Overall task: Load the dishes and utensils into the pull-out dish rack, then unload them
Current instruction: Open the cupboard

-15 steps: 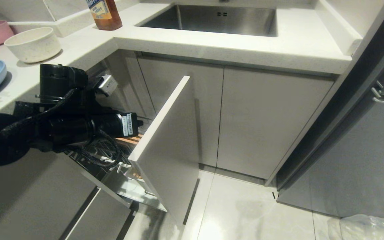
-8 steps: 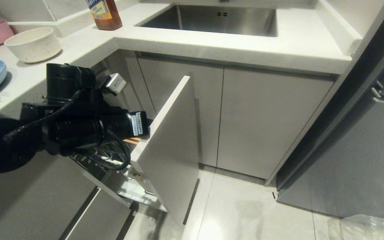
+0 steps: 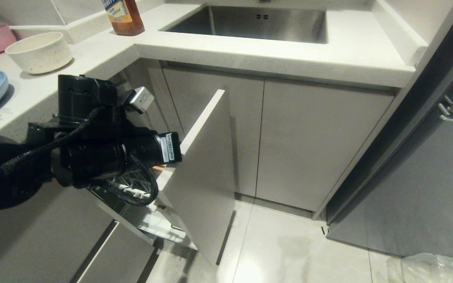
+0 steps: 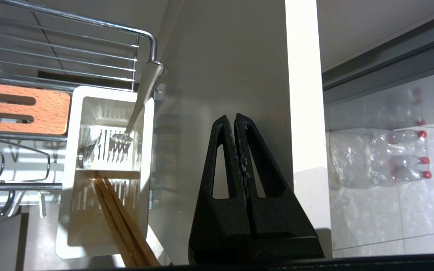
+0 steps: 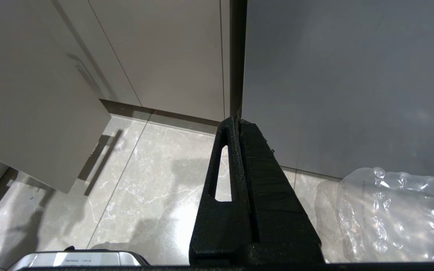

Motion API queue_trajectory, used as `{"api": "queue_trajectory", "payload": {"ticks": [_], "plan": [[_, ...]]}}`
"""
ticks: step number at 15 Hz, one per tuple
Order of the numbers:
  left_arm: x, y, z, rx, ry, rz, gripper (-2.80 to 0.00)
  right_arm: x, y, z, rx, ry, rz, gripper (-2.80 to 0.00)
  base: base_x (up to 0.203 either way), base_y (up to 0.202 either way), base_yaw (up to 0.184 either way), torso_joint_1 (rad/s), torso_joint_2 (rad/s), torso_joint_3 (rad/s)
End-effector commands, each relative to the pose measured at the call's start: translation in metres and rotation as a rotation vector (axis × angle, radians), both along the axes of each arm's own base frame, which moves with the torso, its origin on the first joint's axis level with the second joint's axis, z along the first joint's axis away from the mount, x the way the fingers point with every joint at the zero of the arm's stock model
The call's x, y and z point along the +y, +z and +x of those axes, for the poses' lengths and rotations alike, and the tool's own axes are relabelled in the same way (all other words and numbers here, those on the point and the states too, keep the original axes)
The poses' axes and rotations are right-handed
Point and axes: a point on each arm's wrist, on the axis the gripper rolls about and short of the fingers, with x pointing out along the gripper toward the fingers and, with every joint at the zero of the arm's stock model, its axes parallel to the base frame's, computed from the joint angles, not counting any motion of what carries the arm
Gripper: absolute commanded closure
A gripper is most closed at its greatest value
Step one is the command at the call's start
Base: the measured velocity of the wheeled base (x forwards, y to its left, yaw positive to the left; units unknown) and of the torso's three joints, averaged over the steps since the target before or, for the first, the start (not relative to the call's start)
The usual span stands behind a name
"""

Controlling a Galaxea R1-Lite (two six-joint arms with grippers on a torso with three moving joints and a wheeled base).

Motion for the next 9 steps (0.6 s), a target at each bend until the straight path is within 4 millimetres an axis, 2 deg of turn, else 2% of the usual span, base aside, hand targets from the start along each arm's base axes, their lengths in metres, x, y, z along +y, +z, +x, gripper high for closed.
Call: {"api": "queue_trajectory", "payload": {"ticks": [1,9], "plan": [[-0.002,0.002,-0.003,-0.002,-0.01,-0.013,0.0,0.0,0.0,0.0,0.001,0.0,0.0,0.0,0.0,0.0,0.0,0.0,0.0,0.0],[-0.028,-0.003,-0.021,0.045,-0.098,-0.059,0.0,0.0,0.0,0.0,0.001,0.0,0.0,0.0,0.0,0.0,0.0,0.0,0.0,0.0]]}}
